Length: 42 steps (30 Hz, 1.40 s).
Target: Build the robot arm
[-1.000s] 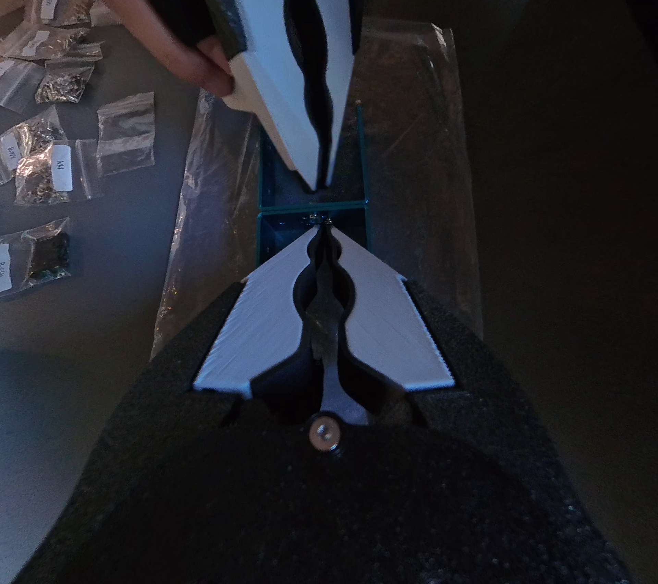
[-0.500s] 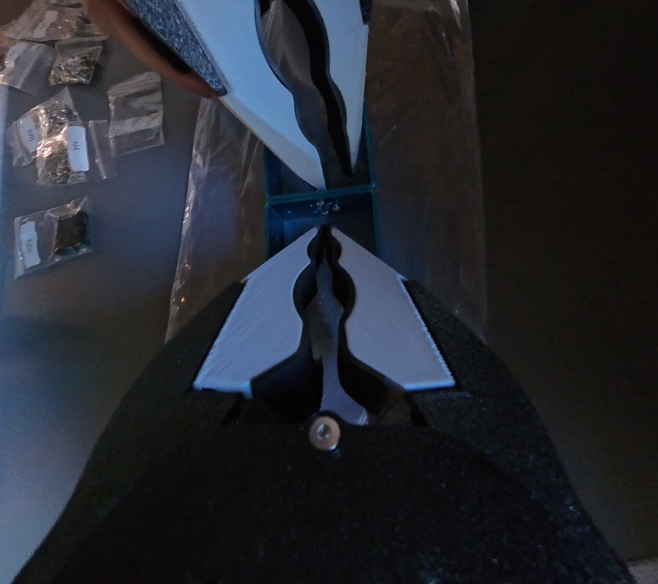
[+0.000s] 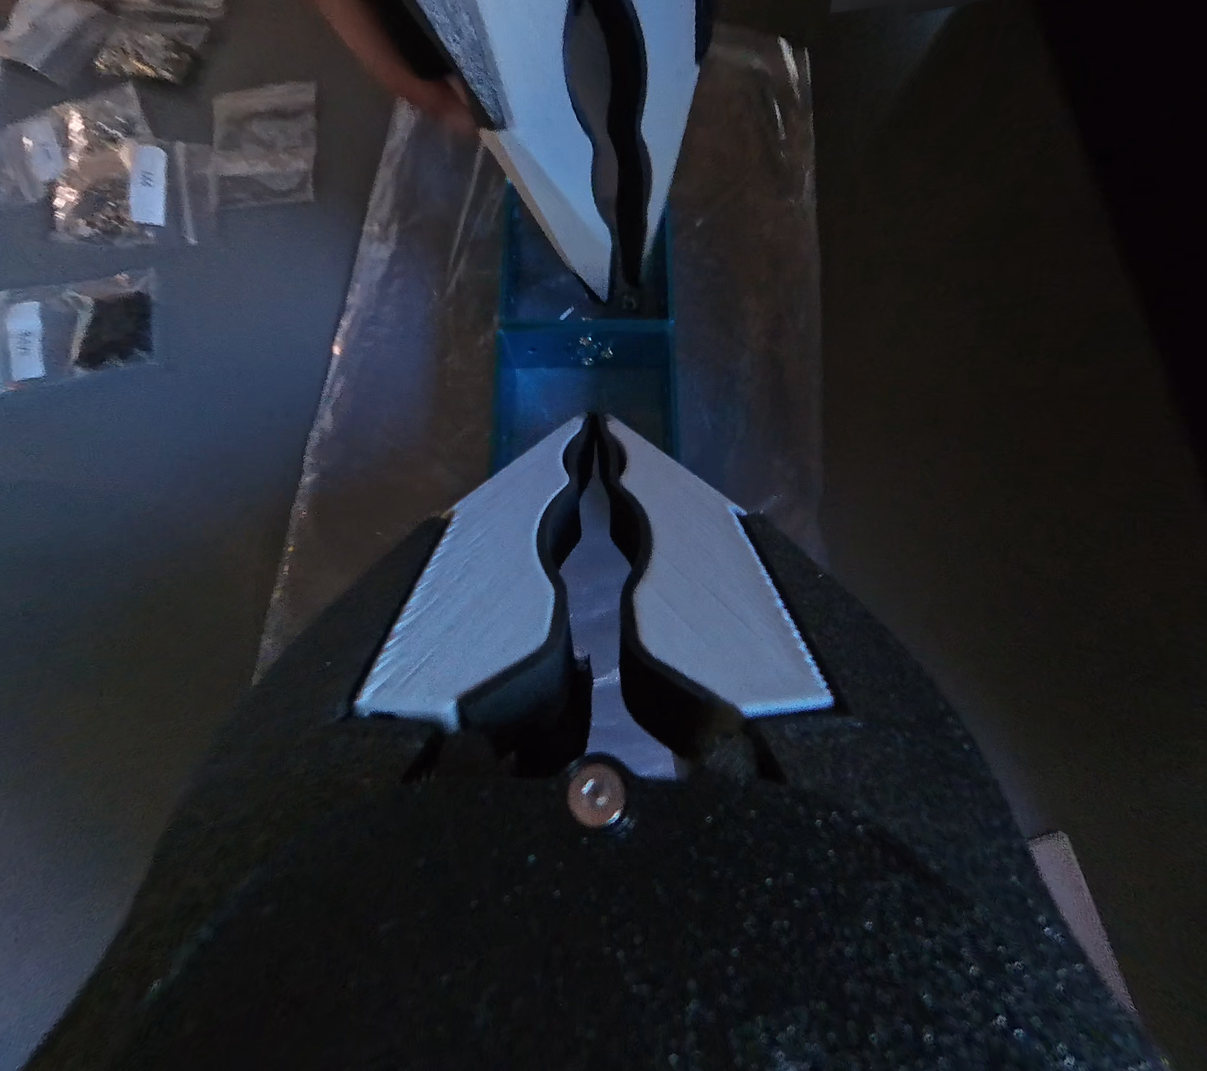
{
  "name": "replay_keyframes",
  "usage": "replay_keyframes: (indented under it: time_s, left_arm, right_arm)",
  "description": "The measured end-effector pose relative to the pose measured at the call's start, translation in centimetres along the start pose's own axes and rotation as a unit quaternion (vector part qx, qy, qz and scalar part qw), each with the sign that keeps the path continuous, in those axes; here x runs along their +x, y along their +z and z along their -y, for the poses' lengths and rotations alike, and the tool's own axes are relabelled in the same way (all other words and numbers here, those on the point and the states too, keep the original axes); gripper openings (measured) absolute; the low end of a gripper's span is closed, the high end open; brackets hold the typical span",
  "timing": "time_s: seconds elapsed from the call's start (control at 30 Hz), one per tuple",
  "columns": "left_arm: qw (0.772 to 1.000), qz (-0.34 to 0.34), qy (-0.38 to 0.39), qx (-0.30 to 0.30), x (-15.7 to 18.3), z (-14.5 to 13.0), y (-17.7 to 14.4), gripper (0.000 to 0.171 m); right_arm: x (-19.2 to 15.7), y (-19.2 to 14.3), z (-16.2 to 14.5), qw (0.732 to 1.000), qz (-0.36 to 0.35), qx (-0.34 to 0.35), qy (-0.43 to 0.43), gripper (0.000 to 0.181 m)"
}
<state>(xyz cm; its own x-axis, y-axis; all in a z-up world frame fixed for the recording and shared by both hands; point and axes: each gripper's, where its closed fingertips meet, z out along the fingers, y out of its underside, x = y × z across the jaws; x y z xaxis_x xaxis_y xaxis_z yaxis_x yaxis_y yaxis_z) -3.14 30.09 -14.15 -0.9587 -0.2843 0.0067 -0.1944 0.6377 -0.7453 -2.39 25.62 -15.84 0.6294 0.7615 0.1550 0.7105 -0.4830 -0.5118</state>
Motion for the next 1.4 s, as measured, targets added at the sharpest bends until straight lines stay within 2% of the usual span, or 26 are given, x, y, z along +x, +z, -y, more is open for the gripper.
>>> replay_keyframes:
  time_s: [0.27,0.5,0.9,1.03,1.27,1.4]
  left_arm:
    - [1.0,-0.014,0.003,-0.01,0.8,-0.2,0.9,0.0]
    - [1.0,-0.009,0.006,-0.012,0.7,-0.4,1.0,0.0]
    - [1.0,0.007,0.011,-0.005,0.2,-0.1,1.2,0.0]
    - [1.0,0.013,0.019,0.0,0.0,0.1,1.5,0.0]
    - [0.999,0.019,0.027,0.009,0.1,0.6,1.8,0.0]
    - [1.0,0.016,0.025,0.003,0.1,0.3,2.3,0.0]
  right_arm:
    - [-0.6,0.4,0.0,0.996,0.063,-0.05,0.034,0.009]
    - [-0.2,0.4,-0.3,0.993,0.057,-0.094,0.037,0.013]
    - [-0.6,0.6,0.0,0.991,0.062,-0.11,0.034,0.004]
    - [0.0,0.3,0.2,0.997,0.041,-0.065,0.028,0.004]
    - [0.8,-1.1,1.3,0.994,-0.051,0.092,0.01,0.003]
    - [1.0,-0.6,1.7,0.988,-0.096,0.119,-0.01,0.003]
